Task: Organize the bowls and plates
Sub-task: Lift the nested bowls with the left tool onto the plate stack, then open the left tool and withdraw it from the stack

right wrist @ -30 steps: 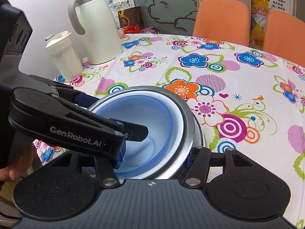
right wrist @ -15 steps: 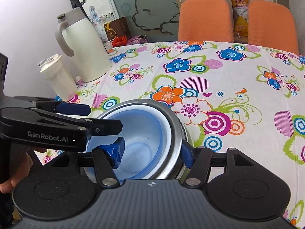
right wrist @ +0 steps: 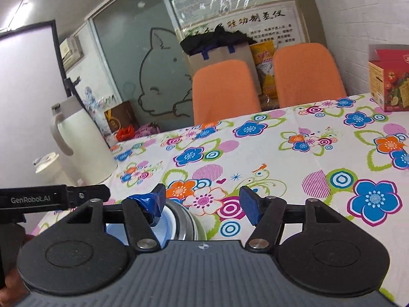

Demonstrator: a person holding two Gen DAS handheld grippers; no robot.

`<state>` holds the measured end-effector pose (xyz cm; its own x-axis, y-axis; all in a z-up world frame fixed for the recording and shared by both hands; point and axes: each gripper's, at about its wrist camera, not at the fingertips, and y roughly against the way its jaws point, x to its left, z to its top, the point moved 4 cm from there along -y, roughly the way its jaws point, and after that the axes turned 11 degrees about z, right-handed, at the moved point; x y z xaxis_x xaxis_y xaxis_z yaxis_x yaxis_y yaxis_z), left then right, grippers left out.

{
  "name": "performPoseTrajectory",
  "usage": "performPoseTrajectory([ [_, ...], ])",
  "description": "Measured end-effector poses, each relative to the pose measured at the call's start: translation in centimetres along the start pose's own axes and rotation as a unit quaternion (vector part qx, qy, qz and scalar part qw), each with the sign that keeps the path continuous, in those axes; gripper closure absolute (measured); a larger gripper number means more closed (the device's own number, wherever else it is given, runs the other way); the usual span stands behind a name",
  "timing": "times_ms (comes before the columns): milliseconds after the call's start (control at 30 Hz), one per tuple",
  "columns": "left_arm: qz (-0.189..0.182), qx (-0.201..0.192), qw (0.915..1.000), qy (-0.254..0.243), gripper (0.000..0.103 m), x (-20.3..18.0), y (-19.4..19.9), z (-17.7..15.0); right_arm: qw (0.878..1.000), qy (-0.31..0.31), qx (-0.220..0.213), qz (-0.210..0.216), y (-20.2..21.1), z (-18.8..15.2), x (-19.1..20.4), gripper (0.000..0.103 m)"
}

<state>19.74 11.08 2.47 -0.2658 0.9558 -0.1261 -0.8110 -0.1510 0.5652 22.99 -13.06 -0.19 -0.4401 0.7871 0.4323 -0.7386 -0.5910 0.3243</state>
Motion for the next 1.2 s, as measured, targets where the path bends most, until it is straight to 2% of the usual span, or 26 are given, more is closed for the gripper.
performPoseTrajectory([
  [100,0.033,-0.008,0.9991,-0.026,0.025,-0.6,0.6,-0.7,0.998,-0.014,0.040,-0.035,-0.5,-0.8,-0.8,0.053],
  [167,0.042,-0.009,0.9986,-0.031,0.024,-0.8,1.0,-1.3,0.998,-0.017,0.037,-0.050,-0.1,-1.1,-1.1,0.053],
  [433,0.045,-0.008,0.9972,-0.059,0.023,-1.1,3.7,-5.4,0.997,0.004,0.042,-0.063,2.4,-3.1,-0.1,0.053],
  [767,0.034,0.000,0.9962,-0.080,0.023,-1.6,6.6,-10.9,0.997,0.010,0.039,-0.066,7.0,-7.2,0.6,0.052],
  [1033,0.029,-0.026,0.9941,-0.101,0.023,-2.8,8.7,-11.6,0.997,0.018,0.019,-0.072,10.0,-7.8,0.9,0.052],
  [1200,0.026,-0.026,0.9944,-0.099,0.023,-2.7,9.2,-12.0,0.997,0.029,0.015,-0.073,10.6,-7.9,1.5,0.051],
])
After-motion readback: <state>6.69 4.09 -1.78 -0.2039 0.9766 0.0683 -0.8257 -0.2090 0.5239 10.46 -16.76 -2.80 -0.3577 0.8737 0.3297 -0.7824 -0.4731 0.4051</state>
